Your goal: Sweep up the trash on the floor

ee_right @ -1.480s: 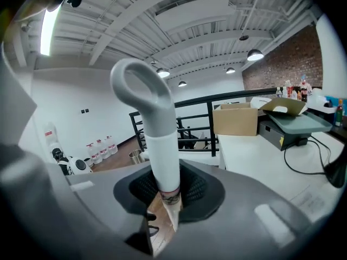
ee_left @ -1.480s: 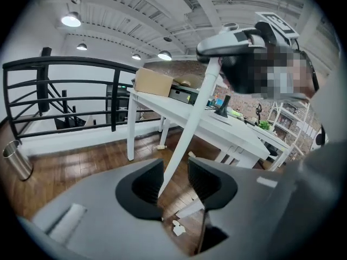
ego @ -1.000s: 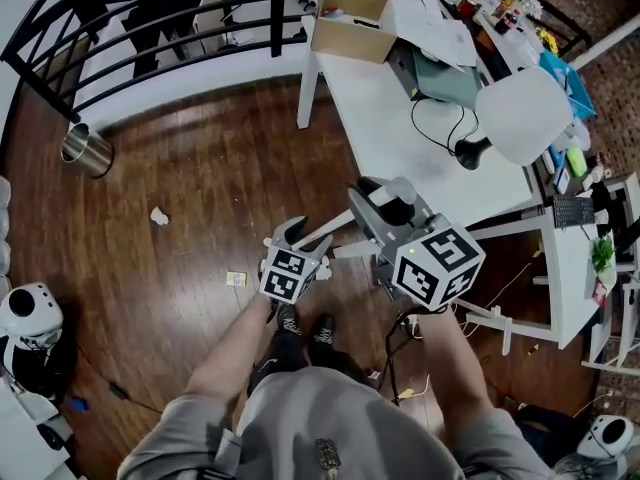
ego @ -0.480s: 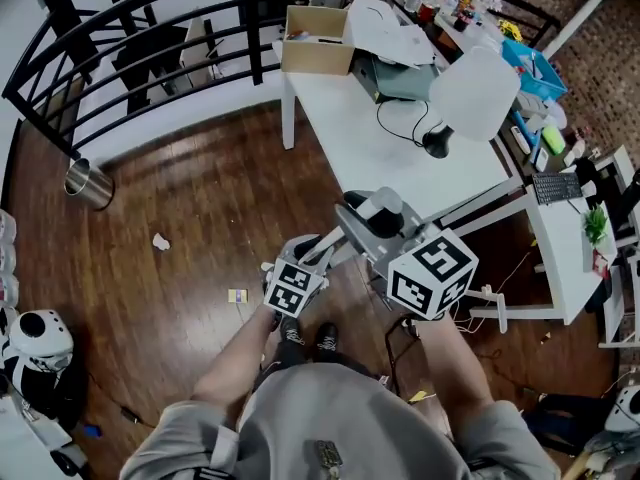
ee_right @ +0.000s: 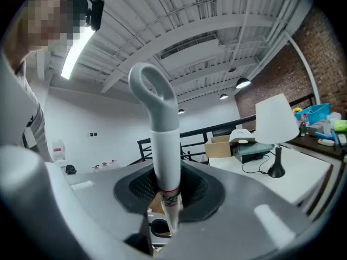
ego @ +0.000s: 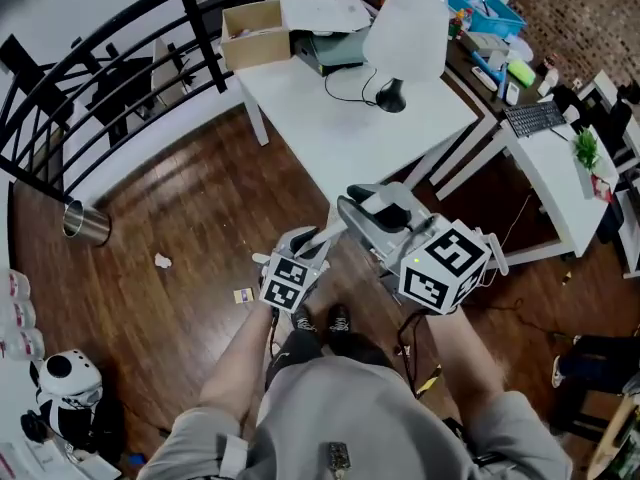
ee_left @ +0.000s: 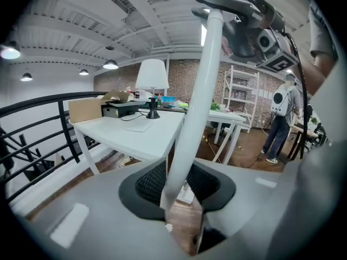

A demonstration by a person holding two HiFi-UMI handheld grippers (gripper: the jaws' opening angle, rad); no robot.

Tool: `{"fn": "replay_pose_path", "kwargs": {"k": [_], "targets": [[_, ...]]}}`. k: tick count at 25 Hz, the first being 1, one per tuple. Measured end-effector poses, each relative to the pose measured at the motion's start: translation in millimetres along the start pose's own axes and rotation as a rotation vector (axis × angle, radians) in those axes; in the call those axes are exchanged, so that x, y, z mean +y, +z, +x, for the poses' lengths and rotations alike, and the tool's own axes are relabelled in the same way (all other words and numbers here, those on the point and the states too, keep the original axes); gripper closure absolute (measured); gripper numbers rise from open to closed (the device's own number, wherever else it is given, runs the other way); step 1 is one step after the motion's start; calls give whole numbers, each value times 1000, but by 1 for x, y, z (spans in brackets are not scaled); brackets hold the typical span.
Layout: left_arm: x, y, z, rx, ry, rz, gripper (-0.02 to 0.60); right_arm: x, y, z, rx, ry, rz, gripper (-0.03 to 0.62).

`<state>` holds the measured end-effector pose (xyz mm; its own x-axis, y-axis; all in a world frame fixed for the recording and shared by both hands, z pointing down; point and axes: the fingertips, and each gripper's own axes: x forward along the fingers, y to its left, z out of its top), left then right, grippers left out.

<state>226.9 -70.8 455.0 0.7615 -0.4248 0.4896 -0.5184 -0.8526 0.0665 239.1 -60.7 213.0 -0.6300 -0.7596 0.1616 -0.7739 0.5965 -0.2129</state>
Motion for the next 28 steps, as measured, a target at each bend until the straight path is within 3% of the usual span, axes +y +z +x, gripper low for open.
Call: {"fn": "replay_pose_path", "kwargs": {"k": [3,15,23,28], "targets": [[-28,3,8,7,-50,39,463,-3,-5,-33,-23,-64,13,519],[-179,-6,-2,51,-386,208,466,36,-24,-166,-70,-404,44,519],[-346,-33,-9,93,-689,350,468,63,-64,-317,-114,-701,110,519],[-463,-57,-15,127,-821,418,469,88,-97,-425,-145,-826,134,517]]}}
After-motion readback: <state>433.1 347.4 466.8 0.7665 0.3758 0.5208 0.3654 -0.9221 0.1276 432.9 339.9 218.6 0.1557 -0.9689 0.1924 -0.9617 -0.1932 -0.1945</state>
